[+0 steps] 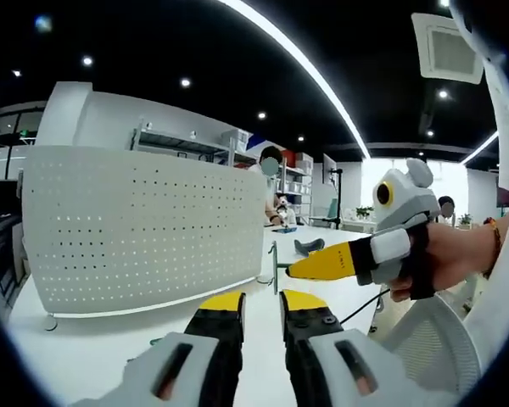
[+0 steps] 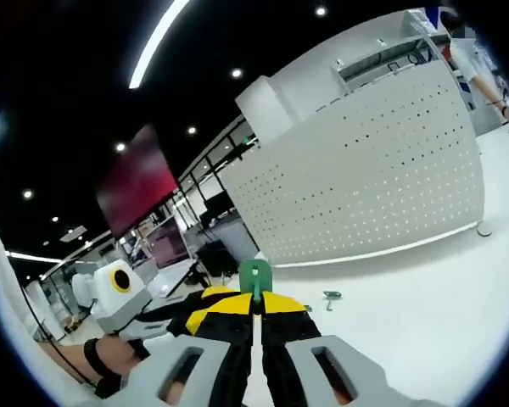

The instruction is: Insert the hook assembly into the mounting plate slot until the hook locks in place.

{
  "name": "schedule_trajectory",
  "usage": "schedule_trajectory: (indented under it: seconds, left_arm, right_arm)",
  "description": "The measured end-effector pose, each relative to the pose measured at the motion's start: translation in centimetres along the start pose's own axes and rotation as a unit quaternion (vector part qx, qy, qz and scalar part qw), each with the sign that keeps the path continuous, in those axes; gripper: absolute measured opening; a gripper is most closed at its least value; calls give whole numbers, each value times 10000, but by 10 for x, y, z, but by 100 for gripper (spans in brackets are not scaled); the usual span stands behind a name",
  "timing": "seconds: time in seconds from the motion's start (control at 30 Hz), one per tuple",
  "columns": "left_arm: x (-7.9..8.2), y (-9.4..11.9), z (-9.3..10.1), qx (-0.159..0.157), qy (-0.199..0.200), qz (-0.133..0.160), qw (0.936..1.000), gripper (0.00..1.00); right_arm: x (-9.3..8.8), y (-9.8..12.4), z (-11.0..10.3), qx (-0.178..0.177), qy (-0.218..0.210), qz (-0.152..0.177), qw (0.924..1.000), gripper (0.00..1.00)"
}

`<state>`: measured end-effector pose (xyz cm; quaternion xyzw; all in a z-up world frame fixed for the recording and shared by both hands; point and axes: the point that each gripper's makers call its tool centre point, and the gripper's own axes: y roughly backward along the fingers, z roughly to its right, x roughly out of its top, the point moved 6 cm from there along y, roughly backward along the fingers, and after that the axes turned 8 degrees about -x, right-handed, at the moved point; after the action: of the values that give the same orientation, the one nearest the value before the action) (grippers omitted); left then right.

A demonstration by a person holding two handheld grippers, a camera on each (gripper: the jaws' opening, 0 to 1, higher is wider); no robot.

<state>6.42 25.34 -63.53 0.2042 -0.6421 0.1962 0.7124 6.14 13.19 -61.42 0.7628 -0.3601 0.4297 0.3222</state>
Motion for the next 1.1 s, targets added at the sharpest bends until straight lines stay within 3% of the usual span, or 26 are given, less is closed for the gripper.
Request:
schedule_trajectory:
  seconds: [0.2, 0.43, 0.57, 1.1]
  left_arm:
    - [-1, 5, -2, 56, 51, -72, 9999, 20]
    - [-3, 8, -5, 137, -12, -168, 9998, 34]
    - [-5, 10, -7, 142, 38, -203, 9997, 34]
    - [-17, 17, -17, 262, 207, -363, 9988, 43]
  right_arm:
    - [14, -7, 15, -419, 271, 109, 9987, 0]
    - [30, -13, 22, -690, 750, 392, 9940, 0]
    - [37, -18, 26, -820, 995, 476, 9905, 0]
    - [69, -40, 54, -1145, 1315, 676, 9824, 0]
